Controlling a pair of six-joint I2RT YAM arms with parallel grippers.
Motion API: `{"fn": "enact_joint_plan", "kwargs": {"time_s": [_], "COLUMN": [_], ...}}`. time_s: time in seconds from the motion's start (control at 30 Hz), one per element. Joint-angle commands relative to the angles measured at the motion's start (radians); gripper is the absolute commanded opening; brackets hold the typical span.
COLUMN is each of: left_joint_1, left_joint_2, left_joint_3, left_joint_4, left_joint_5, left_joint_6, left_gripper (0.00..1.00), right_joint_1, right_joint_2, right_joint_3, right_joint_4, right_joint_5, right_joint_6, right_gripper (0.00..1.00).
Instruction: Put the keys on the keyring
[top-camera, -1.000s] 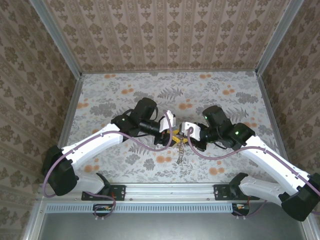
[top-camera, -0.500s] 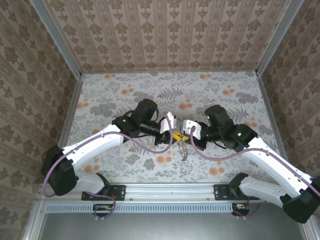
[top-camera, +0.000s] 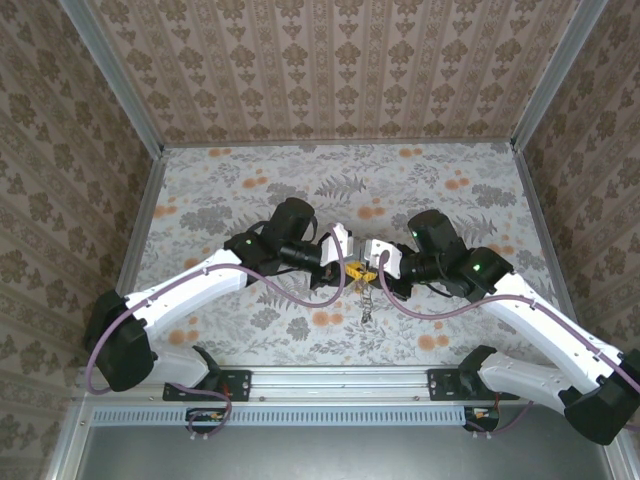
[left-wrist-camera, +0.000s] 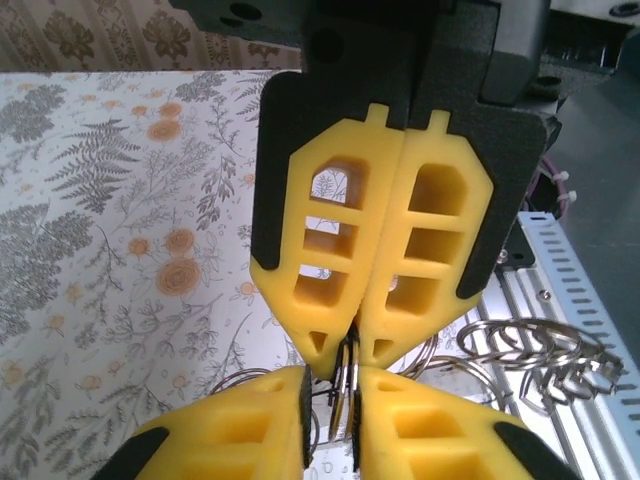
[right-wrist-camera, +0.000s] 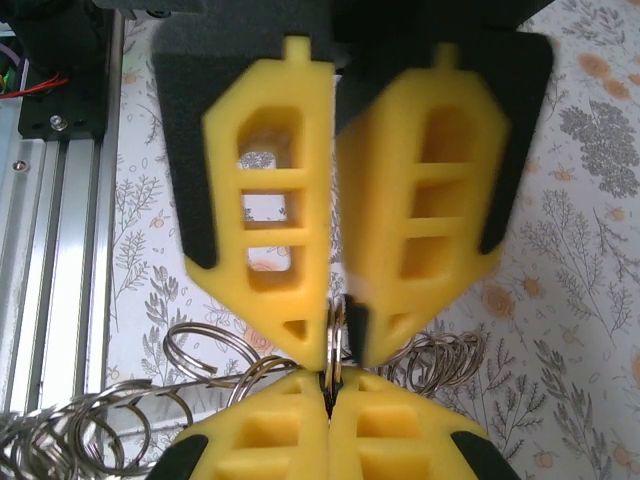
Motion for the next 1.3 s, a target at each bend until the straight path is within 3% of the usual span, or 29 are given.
{"fn": "enact_joint_plan", "kwargs": {"time_s": [0.0,0.1,0.17,0.27,0.4,0.8,1.0,1.27], "left_joint_1": [-0.007,-0.006,-0.001,0.013,0.03,0.048,0.047,0.043], "left_joint_2": [-0.008,-0.013,-0.029,-0.052,-0.07,-0.089,-0.093,-0.105], "left_joint_3": [-0.012,-0.018,-0.036,-0.078,-0.102,-0.135,-0.146,-0.178], "left_joint_4": [0.025,0.041,0.072,0.185,0.244,0.331,0.375,0.438], "left_joint_5": [-0.02,-0.001,0.069,0.118,0.165,0.222,0.221,0.177], "left_joint_6": [-0.012,-0.018,0.016,-0.036,-0.056,-0.07,-0.088,-0.117], "left_gripper": [0.09,0.0,0.0,0.0,0.0,0.0,0.0,0.0], "right_joint_1": [0.004,0.004,-0.001,-0.033,-0.073,-0.115,-0.115,-0.115], "right_joint_2": [0.004,0.004,-0.01,-0.051,-0.124,-0.144,-0.094,-0.093], "right_joint_3": [0.01,0.002,-0.025,-0.067,-0.115,-0.117,-0.107,-0.137], "right_joint_4": [0.046,0.051,0.064,0.123,0.162,0.185,0.187,0.203], "right_joint_5": [-0.036,-0.019,-0.011,-0.066,-0.103,-0.221,-0.253,-0.283], "right_joint_6": [0.017,0.022,0.036,0.066,0.101,0.132,0.127,0.118], "right_gripper": [0.0,0.0,0.1,0.22,0.31,0.27,0.01,0.09]}}
